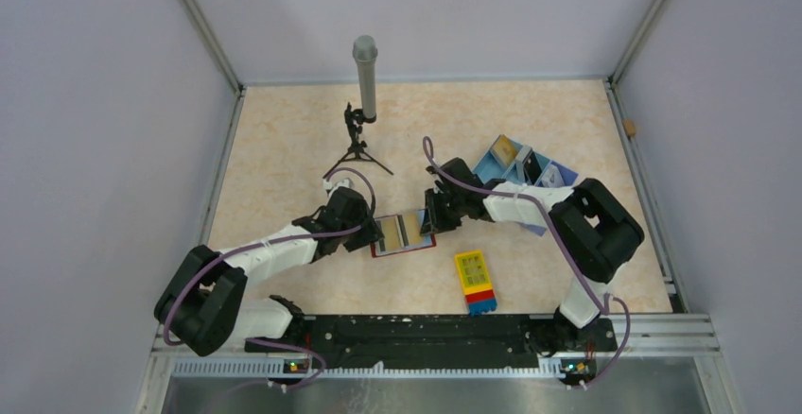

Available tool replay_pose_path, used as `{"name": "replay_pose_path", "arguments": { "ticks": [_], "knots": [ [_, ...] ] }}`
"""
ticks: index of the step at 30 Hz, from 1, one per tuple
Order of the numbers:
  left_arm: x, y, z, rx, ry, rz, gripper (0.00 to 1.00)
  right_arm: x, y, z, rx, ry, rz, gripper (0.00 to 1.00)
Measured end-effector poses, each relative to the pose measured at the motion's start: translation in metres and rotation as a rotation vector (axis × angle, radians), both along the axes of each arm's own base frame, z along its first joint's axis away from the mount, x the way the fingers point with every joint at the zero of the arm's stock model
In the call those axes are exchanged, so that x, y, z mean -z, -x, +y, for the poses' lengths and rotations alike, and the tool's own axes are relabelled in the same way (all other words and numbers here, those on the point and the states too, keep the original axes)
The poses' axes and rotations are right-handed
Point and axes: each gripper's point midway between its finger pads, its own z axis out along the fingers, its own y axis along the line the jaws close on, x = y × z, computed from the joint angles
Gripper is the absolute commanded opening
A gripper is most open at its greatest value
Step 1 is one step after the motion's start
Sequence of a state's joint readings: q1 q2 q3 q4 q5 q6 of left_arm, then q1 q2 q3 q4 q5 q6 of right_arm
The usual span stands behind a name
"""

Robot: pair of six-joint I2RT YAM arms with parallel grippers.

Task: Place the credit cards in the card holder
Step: Insert the credit card into the card holder.

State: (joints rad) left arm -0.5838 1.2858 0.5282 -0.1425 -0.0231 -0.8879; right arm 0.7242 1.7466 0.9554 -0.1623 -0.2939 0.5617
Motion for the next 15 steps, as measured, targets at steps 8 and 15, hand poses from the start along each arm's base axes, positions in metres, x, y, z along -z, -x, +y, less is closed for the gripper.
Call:
{"name": "replay_pose_path", "arguments": {
  "ticks": [8, 15],
  "knots": [
    [0.0, 0.0, 0.0, 0.002, 0.002, 0.002, 0.45, -0.005, 0.0, 0.007, 0.01, -0.04, 0.013, 0.18],
    [0.0, 0.001, -0.001, 0.005, 0.004, 0.004, 0.45, -0.014, -0.002, 0.018, 0.01, -0.103, 0.016, 0.18]
  ]
}}
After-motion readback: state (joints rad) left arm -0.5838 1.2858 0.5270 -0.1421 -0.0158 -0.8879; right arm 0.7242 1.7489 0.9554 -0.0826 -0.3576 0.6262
